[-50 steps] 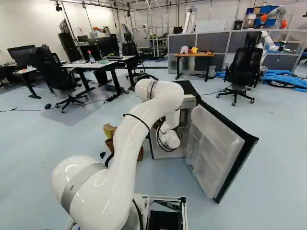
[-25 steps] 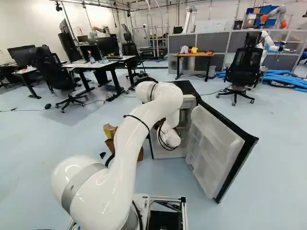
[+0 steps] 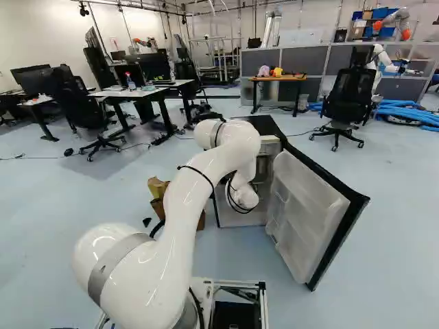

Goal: Grab a drink from the fridge

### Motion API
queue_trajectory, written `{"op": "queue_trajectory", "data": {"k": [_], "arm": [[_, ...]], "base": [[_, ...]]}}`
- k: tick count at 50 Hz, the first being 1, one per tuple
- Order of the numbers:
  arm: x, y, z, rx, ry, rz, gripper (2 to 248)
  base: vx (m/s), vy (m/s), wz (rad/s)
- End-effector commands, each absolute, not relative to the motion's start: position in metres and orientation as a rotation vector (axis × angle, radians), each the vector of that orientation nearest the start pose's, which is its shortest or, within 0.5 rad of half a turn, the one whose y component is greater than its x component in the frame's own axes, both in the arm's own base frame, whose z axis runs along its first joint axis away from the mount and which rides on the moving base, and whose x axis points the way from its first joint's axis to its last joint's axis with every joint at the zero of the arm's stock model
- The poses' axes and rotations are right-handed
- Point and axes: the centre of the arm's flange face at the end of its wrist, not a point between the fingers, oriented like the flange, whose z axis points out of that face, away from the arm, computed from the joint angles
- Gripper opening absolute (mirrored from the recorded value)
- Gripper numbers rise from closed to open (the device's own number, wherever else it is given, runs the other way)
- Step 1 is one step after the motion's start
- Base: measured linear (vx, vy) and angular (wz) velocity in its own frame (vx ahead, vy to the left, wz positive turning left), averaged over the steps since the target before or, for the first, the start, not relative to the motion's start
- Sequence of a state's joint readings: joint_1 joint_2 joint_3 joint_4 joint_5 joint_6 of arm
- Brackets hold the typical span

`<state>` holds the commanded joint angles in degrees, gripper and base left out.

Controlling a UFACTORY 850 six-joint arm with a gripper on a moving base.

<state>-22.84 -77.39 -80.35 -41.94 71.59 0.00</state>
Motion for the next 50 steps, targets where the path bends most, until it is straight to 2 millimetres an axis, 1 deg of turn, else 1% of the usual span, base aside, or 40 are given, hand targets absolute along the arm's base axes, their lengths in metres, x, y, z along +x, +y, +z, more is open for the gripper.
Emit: {"op": "queue_trajectory", "data": {"k": [8, 9, 13, 14, 18, 19, 23, 24, 44, 45, 50], "arm": [[0.5910, -0.1870, 0.0063, -2.346, -0.425, -1.771, 247], [0.5910, -0.1870, 0.0063, -2.346, -0.425, -1.771, 242], [0.5910, -0.1870, 0.0063, -2.346, -0.425, -1.771, 242], [0.5910, -0.1870, 0.0063, -2.346, -0.425, -1.771, 229], [0.5910, -0.1870, 0.0063, -2.346, -0.425, -1.771, 229], [0.5910, -0.1870, 0.0063, -2.346, -0.425, -1.771, 216], [0.5910, -0.1870, 0.0063, -2.346, -0.425, -1.771, 216], [0.5910, -0.1870, 0.0063, -2.346, -0.425, -1.771, 205], [0.5910, -0.1870, 0.0063, -2.346, -0.425, -1.771, 204], [0.5910, -0.1870, 0.0063, -2.346, -0.425, -1.771, 198], [0.5910, -0.1870, 0.0063, -2.346, -0.425, -1.771, 198]], "base": [[0.000, 0.000, 0.000], [0.000, 0.000, 0.000], [0.000, 0.000, 0.000], [0.000, 0.000, 0.000], [0.000, 0.000, 0.000], [0.000, 0.000, 0.000], [0.000, 0.000, 0.000], [0.000, 0.000, 0.000], [0.000, 0.000, 0.000], [0.000, 0.000, 0.000], [0.000, 0.000, 0.000]]}}
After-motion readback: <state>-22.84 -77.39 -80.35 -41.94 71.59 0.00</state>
